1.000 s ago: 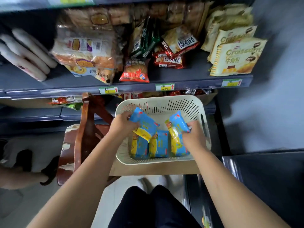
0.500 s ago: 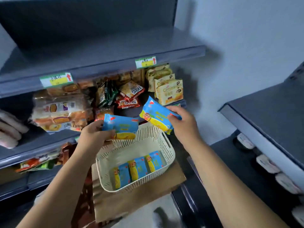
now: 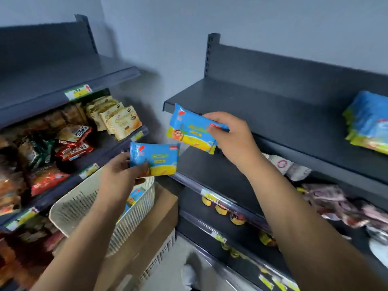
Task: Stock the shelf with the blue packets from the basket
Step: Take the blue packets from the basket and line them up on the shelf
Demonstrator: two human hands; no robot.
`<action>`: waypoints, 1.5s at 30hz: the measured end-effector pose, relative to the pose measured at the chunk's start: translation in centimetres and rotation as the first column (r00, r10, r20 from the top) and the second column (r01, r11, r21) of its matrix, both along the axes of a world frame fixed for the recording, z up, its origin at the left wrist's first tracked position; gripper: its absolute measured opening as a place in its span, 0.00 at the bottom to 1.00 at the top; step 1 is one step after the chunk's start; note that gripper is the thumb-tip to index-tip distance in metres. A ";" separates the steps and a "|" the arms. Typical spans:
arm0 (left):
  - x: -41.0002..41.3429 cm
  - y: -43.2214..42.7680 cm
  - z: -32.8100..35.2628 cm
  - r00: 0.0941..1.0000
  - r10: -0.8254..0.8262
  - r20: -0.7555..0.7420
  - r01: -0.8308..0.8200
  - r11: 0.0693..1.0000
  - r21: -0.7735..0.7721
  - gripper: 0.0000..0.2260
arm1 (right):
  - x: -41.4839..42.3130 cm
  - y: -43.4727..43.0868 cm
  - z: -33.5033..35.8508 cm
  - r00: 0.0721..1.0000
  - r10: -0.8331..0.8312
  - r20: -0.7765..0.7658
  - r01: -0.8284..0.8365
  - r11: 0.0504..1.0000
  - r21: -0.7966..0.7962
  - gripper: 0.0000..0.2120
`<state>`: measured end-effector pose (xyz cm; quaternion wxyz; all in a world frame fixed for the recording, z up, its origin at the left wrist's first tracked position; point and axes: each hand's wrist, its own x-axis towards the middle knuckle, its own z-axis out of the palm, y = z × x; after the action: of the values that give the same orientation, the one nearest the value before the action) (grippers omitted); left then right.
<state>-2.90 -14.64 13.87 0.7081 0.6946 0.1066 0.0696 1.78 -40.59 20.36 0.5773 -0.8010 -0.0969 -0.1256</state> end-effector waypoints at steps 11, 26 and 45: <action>-2.4 -19.5 4.2 0.907 -0.409 0.106 0.407 0.913 0.036 0.09 | -13.6 -17.0 4.1 0.912 -0.388 0.137 0.397 0.917 -0.048 0.14; -11.0 -53.8 10.6 0.755 -0.631 0.177 0.626 0.775 0.091 0.05 | -28.6 -46.9 7.2 0.604 -0.700 0.380 0.782 0.613 -0.115 0.15; -18.5 -86.9 9.8 0.625 -0.778 0.065 0.759 0.625 0.182 0.11 | -38.3 -71.2 7.6 0.487 -0.774 0.405 0.861 0.502 -0.075 0.16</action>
<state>-21.38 -101.55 23.64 0.6258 0.7137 -0.2546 -0.1849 -36.48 -111.75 27.96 0.3074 -0.7864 0.1919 -0.5002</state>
